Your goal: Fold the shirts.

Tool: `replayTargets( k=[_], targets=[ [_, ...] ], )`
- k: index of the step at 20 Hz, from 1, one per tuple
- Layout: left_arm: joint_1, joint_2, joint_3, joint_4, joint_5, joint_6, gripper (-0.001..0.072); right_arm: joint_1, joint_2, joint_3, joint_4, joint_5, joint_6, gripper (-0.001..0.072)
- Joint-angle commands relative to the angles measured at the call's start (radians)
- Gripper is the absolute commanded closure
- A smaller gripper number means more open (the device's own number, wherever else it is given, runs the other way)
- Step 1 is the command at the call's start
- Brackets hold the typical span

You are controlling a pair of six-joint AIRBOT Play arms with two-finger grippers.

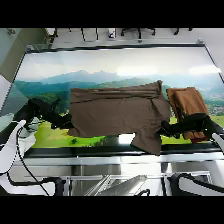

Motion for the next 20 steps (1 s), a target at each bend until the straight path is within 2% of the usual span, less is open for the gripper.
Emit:
replayTargets(
  k=[1,3,4,8,12,15,17,20],
  targets=[
    [0.003,0.043,0.000,0.192,0.050,-0.095,0.0691,0.015,0.097,0.000,-0.163,-0.059,0.127,0.0689],
    [0.005,0.083,-0.001,0.309,0.093,-0.138,0.0691,0.014,0.200,-0.034,-0.323,-0.099,0.280,0.0689],
    [0.005,0.099,-0.009,0.338,0.107,-0.142,0.0691,0.014,0.248,-0.062,-0.369,-0.122,0.323,0.0689],
    [0.005,0.131,-0.131,0.351,0.116,-0.142,0.0691,0.014,0.418,-0.197,-0.375,-0.143,0.328,0.0689],
    [0.005,0.131,-0.120,0.371,0.108,-0.142,0.0691,0.014,0.504,-0.128,-0.347,-0.095,0.297,0.0689],
    [-0.005,0.130,0.030,0.369,0.091,-0.154,0.0692,0.021,0.454,-0.001,-0.302,-0.005,0.258,0.0689],
    [-0.006,0.106,0.157,0.368,0.080,-0.192,0.0691,0.049,0.364,0.101,-0.271,0.069,0.255,0.0689],
    [-0.006,0.027,0.298,0.362,0.078,-0.198,0.0691,0.135,0.192,0.264,-0.253,0.185,0.255,0.0688]
  ],
)
